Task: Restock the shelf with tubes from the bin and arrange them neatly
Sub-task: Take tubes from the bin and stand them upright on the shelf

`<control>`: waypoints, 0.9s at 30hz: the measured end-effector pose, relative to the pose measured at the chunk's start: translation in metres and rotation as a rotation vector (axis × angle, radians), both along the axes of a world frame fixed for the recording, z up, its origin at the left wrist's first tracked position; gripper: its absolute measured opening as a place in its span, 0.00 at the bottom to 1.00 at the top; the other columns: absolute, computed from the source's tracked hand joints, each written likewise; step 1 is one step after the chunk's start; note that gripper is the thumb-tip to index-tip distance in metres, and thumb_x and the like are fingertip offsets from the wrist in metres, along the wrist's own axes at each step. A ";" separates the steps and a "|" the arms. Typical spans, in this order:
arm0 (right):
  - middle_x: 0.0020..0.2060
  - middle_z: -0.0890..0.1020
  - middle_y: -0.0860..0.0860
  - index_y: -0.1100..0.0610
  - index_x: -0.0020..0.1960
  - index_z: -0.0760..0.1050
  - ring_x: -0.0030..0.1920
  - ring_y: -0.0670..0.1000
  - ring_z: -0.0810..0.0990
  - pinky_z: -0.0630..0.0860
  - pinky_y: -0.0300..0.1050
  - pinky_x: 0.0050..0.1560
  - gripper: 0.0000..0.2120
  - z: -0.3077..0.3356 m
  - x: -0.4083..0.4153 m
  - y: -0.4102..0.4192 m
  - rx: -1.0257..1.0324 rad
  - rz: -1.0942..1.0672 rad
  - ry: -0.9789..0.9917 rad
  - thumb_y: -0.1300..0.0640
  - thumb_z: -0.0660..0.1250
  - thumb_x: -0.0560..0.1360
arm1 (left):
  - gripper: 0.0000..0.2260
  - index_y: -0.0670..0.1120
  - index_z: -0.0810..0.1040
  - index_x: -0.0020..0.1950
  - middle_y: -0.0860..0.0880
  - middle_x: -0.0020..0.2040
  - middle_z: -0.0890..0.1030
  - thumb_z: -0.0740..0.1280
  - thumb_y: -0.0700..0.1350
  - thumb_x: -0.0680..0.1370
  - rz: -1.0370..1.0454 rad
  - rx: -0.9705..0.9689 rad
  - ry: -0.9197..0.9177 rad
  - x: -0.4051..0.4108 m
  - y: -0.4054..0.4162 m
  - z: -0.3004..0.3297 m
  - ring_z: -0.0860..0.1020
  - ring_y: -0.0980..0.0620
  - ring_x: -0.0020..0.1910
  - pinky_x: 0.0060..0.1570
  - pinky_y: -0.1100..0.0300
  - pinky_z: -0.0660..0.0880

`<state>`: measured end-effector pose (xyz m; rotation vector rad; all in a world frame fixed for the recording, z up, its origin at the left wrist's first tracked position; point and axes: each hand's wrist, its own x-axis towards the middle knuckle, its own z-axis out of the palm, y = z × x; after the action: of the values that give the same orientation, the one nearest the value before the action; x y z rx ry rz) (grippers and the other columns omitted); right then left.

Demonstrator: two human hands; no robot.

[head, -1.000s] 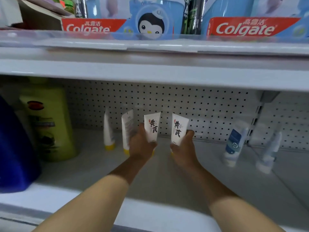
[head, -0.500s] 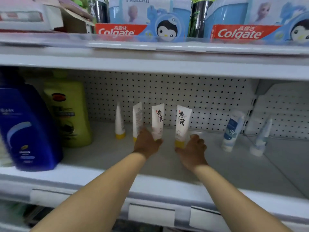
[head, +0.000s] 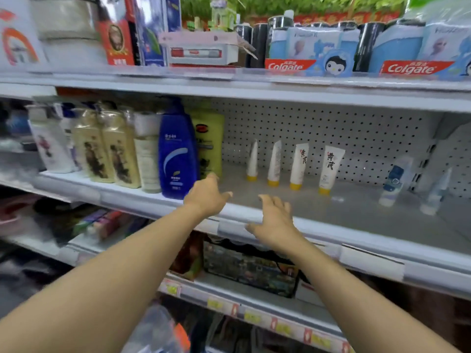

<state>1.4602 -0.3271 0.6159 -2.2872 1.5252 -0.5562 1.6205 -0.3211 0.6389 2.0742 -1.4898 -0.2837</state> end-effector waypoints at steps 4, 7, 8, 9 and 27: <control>0.70 0.61 0.54 0.55 0.73 0.56 0.70 0.57 0.56 0.61 0.50 0.68 0.34 -0.013 0.046 0.046 -0.028 0.144 0.043 0.49 0.66 0.73 | 0.23 0.43 0.66 0.65 0.41 0.62 0.74 0.66 0.53 0.76 0.094 0.035 -0.025 0.048 0.059 -0.010 0.73 0.40 0.61 0.59 0.48 0.72; 0.69 0.62 0.54 0.55 0.73 0.57 0.69 0.58 0.57 0.61 0.51 0.69 0.35 -0.030 0.080 0.077 -0.018 0.218 0.086 0.48 0.67 0.72 | 0.22 0.43 0.68 0.62 0.41 0.59 0.77 0.67 0.54 0.74 0.162 0.057 -0.041 0.081 0.102 -0.030 0.75 0.40 0.59 0.57 0.48 0.74; 0.69 0.62 0.54 0.55 0.72 0.57 0.69 0.58 0.57 0.61 0.51 0.69 0.35 -0.036 0.090 0.087 -0.017 0.242 0.104 0.48 0.67 0.71 | 0.22 0.44 0.68 0.62 0.41 0.59 0.77 0.67 0.54 0.74 0.192 0.074 -0.047 0.091 0.116 -0.038 0.75 0.40 0.58 0.57 0.48 0.74; 0.69 0.62 0.54 0.55 0.73 0.57 0.69 0.58 0.57 0.60 0.51 0.69 0.35 -0.044 0.100 0.097 -0.009 0.267 0.119 0.48 0.67 0.71 | 0.22 0.44 0.68 0.62 0.41 0.59 0.77 0.67 0.54 0.74 0.222 0.099 -0.046 0.102 0.130 -0.047 0.75 0.40 0.58 0.56 0.48 0.74; 0.72 0.58 0.56 0.57 0.74 0.54 0.71 0.59 0.54 0.61 0.51 0.69 0.34 -0.214 0.197 0.156 0.332 0.552 0.394 0.49 0.66 0.74 | 0.23 0.45 0.68 0.67 0.42 0.64 0.74 0.66 0.52 0.75 0.537 0.551 0.233 0.200 0.285 -0.258 0.73 0.41 0.62 0.59 0.52 0.72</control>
<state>1.6576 -0.1714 0.4017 -2.4751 0.9481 0.2874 1.8208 -0.0365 0.3813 2.6593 -0.7192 -0.7520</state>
